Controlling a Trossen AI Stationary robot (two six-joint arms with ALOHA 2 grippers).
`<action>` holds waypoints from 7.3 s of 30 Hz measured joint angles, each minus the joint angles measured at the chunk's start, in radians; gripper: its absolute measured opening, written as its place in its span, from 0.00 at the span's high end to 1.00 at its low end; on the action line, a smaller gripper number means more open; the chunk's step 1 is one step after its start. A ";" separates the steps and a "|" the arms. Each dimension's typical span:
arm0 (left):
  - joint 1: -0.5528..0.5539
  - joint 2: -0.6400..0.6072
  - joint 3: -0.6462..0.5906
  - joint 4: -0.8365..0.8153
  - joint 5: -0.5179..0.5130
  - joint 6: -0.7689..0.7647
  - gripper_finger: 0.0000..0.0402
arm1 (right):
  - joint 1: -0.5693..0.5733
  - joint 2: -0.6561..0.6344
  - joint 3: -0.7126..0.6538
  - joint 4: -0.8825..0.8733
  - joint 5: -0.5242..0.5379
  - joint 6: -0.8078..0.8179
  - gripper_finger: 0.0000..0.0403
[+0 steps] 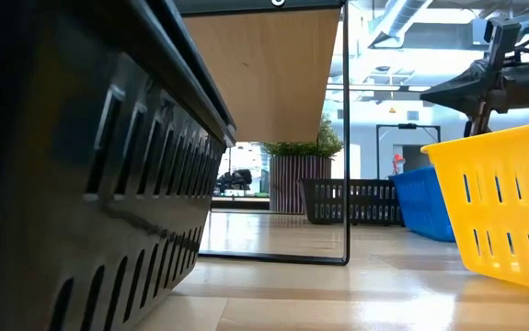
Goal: Stack baskets on shelf by color
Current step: Stack the left yellow basket on top of the yellow basket on the shelf, then put the top black basket on the shelf
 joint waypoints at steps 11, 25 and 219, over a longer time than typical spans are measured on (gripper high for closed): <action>0.399 -0.016 0.103 0.025 -0.190 0.545 1.00 | 0.000 0.000 0.000 0.000 0.000 -0.002 0.94; 0.882 0.204 0.412 -0.026 0.435 1.362 1.00 | 0.000 0.000 0.000 0.001 0.000 -0.001 0.94; 0.782 0.400 0.780 -0.787 0.223 0.790 0.77 | 0.099 1.278 0.304 0.711 -0.210 0.127 0.99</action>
